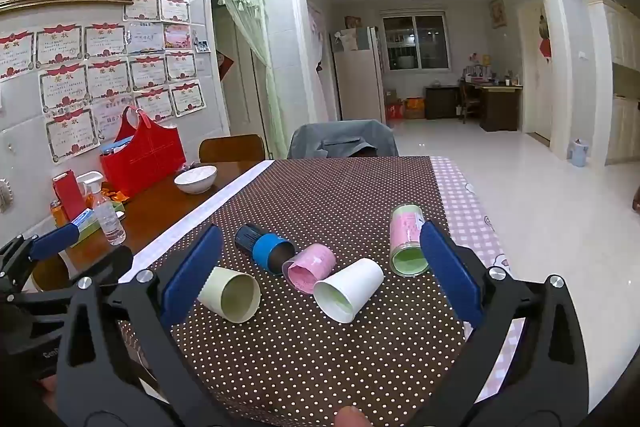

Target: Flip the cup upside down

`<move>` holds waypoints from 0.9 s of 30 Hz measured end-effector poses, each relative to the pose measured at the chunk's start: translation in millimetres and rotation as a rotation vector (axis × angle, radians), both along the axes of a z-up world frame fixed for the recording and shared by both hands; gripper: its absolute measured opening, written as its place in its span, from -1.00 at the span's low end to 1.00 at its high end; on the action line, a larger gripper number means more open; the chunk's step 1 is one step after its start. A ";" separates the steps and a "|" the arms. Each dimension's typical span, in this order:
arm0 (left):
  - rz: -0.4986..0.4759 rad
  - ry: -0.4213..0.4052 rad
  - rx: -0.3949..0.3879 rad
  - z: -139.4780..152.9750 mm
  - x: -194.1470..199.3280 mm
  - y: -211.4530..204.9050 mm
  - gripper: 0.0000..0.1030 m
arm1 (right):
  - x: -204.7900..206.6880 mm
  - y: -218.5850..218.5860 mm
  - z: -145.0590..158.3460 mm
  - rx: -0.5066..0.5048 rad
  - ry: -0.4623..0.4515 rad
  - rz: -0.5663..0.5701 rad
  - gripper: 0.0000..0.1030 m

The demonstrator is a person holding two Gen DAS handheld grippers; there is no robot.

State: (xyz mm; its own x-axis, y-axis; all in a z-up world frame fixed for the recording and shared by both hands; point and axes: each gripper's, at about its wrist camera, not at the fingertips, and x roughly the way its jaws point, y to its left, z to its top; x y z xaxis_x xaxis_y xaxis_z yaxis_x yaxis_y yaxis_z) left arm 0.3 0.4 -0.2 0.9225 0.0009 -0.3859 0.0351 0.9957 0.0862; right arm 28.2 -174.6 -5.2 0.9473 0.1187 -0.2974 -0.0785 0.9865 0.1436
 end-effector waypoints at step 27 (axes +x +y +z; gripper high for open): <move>0.000 0.005 0.001 0.2 0.4 0.1 0.66 | 0.0 0.4 2.9 0.002 0.000 0.001 0.88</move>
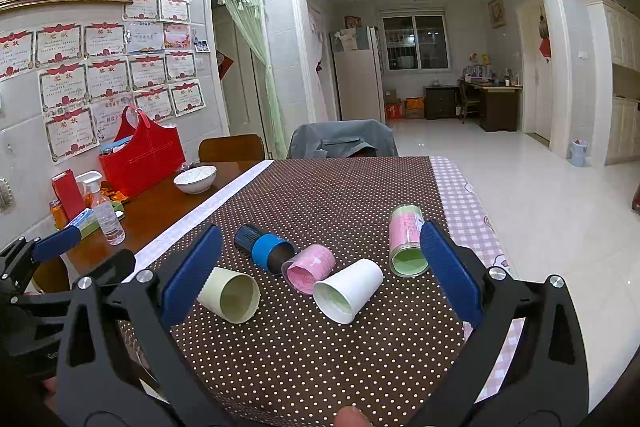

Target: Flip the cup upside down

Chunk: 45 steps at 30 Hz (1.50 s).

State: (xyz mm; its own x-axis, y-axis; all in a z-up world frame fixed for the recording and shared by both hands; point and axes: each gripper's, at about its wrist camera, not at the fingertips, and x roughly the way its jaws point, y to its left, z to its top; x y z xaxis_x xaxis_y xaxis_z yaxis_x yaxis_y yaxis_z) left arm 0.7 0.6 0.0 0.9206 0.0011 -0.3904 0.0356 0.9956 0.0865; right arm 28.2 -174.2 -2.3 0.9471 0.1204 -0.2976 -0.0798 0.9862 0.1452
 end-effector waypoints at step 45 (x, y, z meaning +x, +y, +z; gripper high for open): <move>-0.417 0.344 0.455 -116.1 139.6 28.4 0.66 | 126.6 -7.8 -75.8 -0.036 0.284 -0.034 0.88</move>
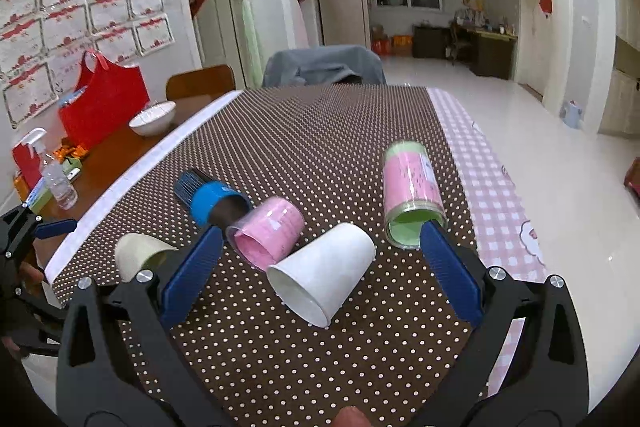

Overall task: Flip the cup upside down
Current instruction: 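Reach the left gripper to the pale green cup lying on its side and grasp it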

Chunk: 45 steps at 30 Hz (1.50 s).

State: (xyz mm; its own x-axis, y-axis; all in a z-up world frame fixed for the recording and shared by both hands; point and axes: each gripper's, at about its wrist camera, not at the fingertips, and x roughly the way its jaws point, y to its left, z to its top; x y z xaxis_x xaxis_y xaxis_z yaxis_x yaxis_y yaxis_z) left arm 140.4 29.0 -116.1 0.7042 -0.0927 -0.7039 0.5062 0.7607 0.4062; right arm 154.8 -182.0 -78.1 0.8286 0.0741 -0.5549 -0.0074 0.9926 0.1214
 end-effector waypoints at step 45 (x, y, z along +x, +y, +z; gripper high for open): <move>-0.486 0.272 0.362 -62.9 93.6 -53.5 0.64 | 24.7 -32.9 -21.7 0.057 0.093 -0.089 0.88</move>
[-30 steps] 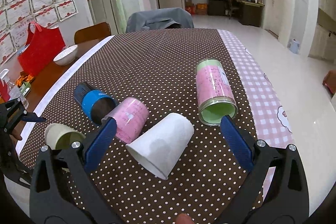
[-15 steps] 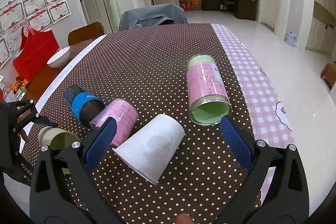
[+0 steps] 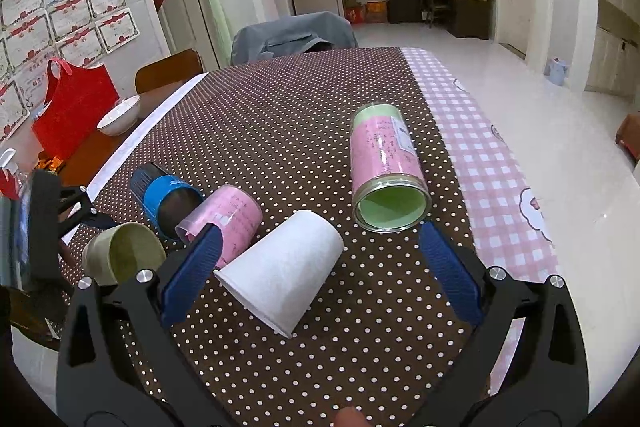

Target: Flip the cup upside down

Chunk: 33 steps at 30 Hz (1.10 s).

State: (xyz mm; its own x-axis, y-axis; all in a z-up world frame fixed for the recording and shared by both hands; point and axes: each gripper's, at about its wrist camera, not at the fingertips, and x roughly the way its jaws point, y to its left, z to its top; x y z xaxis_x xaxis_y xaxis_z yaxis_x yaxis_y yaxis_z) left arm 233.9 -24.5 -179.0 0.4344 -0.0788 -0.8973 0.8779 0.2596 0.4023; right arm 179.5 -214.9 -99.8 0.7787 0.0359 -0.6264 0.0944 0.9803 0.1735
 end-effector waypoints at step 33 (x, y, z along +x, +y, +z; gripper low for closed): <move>0.141 -0.078 -0.078 54.7 -90.3 -21.9 0.53 | -85.7 -34.6 21.5 0.035 -0.125 -0.021 0.88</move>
